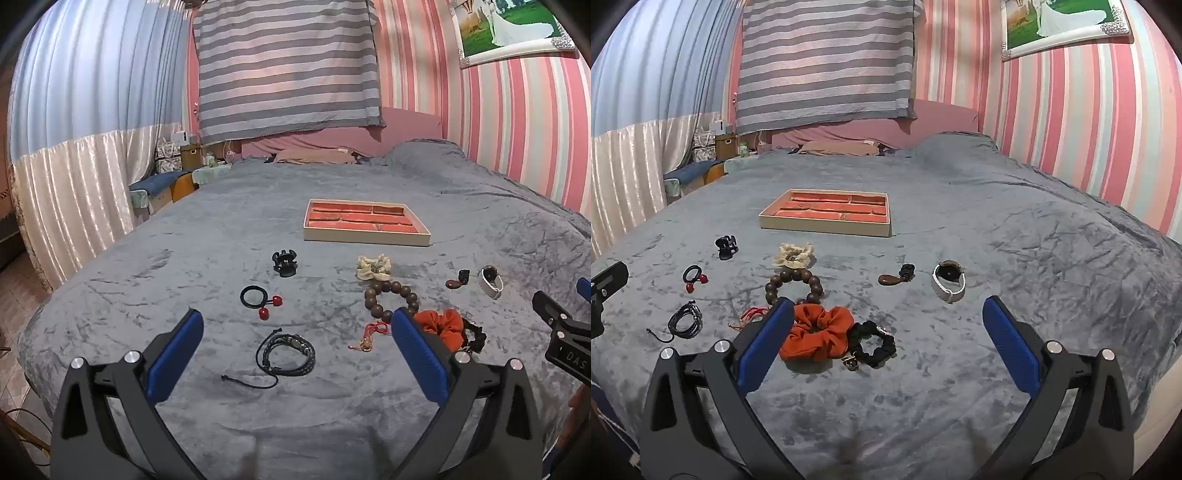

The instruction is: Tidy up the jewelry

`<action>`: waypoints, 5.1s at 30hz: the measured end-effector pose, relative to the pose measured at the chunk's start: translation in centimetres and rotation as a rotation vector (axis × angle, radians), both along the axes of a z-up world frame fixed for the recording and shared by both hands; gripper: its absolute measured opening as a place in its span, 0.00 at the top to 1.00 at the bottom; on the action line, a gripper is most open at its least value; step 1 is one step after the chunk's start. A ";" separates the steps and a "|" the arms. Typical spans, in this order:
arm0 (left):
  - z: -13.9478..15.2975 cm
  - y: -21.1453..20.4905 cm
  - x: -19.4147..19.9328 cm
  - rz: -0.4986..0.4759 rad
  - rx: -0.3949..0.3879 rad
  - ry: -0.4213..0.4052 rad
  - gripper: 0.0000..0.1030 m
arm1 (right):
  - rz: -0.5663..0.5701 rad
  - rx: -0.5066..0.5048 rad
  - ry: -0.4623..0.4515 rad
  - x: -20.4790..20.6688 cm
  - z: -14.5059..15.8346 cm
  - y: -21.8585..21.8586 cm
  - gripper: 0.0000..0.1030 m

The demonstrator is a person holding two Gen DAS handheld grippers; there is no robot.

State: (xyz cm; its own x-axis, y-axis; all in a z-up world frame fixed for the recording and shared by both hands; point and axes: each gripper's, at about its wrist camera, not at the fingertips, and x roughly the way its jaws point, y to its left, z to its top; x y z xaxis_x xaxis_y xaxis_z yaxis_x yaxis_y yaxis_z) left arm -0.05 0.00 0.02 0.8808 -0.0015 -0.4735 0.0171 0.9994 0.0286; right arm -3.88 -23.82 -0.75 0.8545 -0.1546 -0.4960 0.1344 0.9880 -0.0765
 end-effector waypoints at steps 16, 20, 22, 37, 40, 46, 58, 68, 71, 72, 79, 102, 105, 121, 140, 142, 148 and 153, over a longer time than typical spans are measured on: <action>-0.2 -0.3 0.4 0.001 0.003 -0.006 0.04 | -0.007 0.000 -0.008 -0.2 0.1 -0.4 0.04; 0.2 -0.3 0.2 0.001 0.003 -0.007 0.04 | -0.009 -0.002 -0.006 0.0 0.2 -0.3 0.04; 0.1 -0.4 0.3 0.001 0.004 -0.007 0.04 | -0.008 0.000 -0.006 -0.1 0.2 -0.4 0.04; 0.6 0.0 0.1 0.003 0.009 -0.013 0.04 | -0.010 -0.001 -0.005 -0.1 0.0 -0.5 0.04; 0.5 0.0 0.0 0.002 0.009 -0.015 0.04 | -0.010 -0.001 -0.006 -0.1 -0.1 -0.4 0.04; 0.6 0.0 0.0 0.003 0.009 -0.015 0.04 | -0.010 -0.001 -0.007 -0.1 -0.1 -0.5 0.04; 0.5 -0.1 0.0 0.003 0.011 -0.017 0.04 | -0.014 0.001 -0.010 -0.1 -0.1 -0.5 0.04; 0.7 -0.1 -0.1 0.001 0.010 -0.018 0.04 | -0.016 -0.002 -0.009 -0.2 -0.1 -0.5 0.04; 0.7 -0.1 -0.1 0.001 0.011 -0.018 0.04 | -0.017 -0.001 -0.009 -0.2 -0.2 -0.5 0.04; 0.7 -0.1 -0.1 0.002 0.011 -0.018 0.04 | -0.016 -0.001 -0.009 -0.1 -0.2 -0.5 0.04; 0.6 -0.1 -0.2 0.002 0.011 -0.019 0.04 | -0.017 0.000 -0.005 -0.2 -0.2 -0.6 0.04; 0.7 0.0 -0.2 0.002 0.011 -0.020 0.04 | -0.022 0.005 -0.001 0.0 -0.6 -0.5 0.04; 0.7 0.0 -0.2 0.003 0.009 -0.017 0.04 | -0.025 0.006 0.000 0.1 -0.7 -0.5 0.04; -1.1 2.1 2.3 0.012 -0.028 -0.029 0.04 | -0.035 0.042 -0.049 1.5 -2.1 -1.7 0.04; -10.2 7.0 10.0 0.034 -0.011 0.194 0.06 | -0.083 0.042 0.254 9.7 -11.5 -4.6 0.15; -10.6 7.2 10.5 0.023 -0.027 0.215 0.10 | -0.077 0.039 0.283 10.3 -12.3 -4.4 0.20; -12.3 6.5 11.9 -0.029 -0.020 0.305 0.26 | -0.058 0.071 0.350 11.6 -13.6 -4.4 0.34; -13.6 6.1 13.2 -0.050 -0.017 0.386 0.44 | -0.041 0.096 0.379 12.5 -14.0 -4.2 0.58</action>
